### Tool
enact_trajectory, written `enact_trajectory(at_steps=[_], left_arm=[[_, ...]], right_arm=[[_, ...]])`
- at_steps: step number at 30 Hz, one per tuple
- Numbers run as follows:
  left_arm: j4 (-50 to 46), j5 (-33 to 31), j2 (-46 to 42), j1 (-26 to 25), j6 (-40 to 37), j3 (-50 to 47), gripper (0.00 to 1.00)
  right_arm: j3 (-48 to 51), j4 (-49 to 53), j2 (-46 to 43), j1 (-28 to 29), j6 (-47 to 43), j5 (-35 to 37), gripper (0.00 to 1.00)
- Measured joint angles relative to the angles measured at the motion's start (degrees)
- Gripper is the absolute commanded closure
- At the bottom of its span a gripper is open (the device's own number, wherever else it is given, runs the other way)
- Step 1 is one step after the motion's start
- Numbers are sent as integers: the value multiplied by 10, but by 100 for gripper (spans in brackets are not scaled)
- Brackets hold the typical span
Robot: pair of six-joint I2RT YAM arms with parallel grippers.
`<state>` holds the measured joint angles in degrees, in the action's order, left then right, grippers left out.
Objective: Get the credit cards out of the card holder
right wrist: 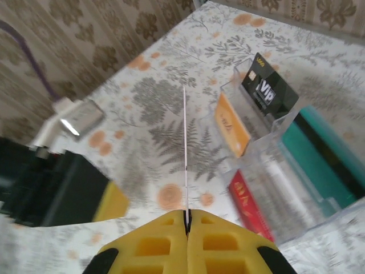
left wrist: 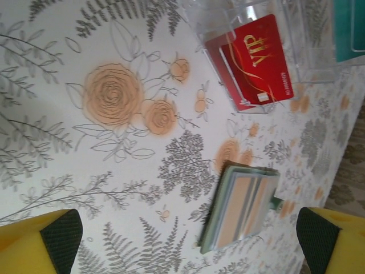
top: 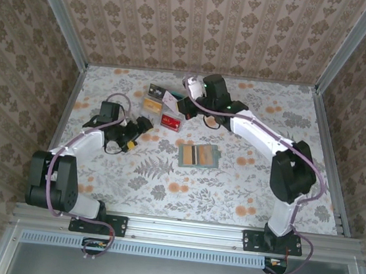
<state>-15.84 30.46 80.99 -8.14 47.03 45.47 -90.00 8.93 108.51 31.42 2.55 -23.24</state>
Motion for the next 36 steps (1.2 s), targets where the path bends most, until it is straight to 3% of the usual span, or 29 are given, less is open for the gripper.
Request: enact_trajectory(at_steps=[7, 13, 32, 36], left_arm=[[-22, -15, -5, 0, -19, 0, 0], [-23, -18, -5, 0, -23, 0, 0], [-22, -4, -2, -1, -23, 0, 0], [-21, -2, 1, -5, -23, 0, 0]], right_arm=[[-67, 36, 91, -3, -146, 16, 100], [-119, 54, 149, -8, -215, 12, 100], [-180, 105, 215, -20, -290, -9, 100], [-181, 109, 219, -20, -297, -12, 93]])
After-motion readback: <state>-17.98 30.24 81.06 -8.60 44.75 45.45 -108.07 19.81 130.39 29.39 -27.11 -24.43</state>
